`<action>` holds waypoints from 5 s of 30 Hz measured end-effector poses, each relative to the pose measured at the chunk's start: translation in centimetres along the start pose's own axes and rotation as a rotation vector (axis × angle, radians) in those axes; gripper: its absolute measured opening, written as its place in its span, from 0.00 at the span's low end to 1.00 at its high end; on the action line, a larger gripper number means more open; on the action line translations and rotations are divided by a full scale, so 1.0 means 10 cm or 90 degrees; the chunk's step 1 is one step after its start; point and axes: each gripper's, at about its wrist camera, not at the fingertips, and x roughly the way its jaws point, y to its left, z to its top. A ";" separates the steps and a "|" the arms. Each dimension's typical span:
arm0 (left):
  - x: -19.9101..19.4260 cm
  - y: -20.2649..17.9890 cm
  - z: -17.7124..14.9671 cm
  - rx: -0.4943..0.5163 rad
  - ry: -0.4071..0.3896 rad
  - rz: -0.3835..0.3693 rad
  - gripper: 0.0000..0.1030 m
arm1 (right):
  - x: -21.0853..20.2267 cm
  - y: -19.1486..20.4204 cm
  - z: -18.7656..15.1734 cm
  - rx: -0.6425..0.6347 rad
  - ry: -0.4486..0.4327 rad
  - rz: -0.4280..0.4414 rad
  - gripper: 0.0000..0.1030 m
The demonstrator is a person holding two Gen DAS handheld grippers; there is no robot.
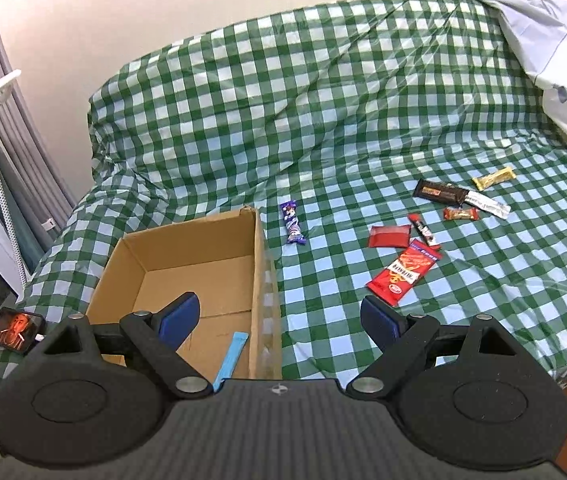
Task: Organize snacks
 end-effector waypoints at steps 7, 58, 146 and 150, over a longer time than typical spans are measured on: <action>-0.38 -0.23 -0.11 0.034 -0.055 0.045 1.00 | -0.22 -0.19 -0.06 0.014 -0.014 -0.018 0.87; 0.48 -0.76 -0.08 0.067 0.003 -0.042 1.00 | -0.22 -0.85 -0.10 0.079 -0.031 -0.060 0.89; 1.77 0.43 -1.92 -0.167 0.098 -0.124 0.17 | 0.05 0.12 -0.30 -0.126 -0.093 -0.013 0.51; 1.53 0.62 -2.13 -0.186 0.083 -0.128 0.17 | -0.20 0.36 -0.41 -0.158 -0.107 0.000 0.51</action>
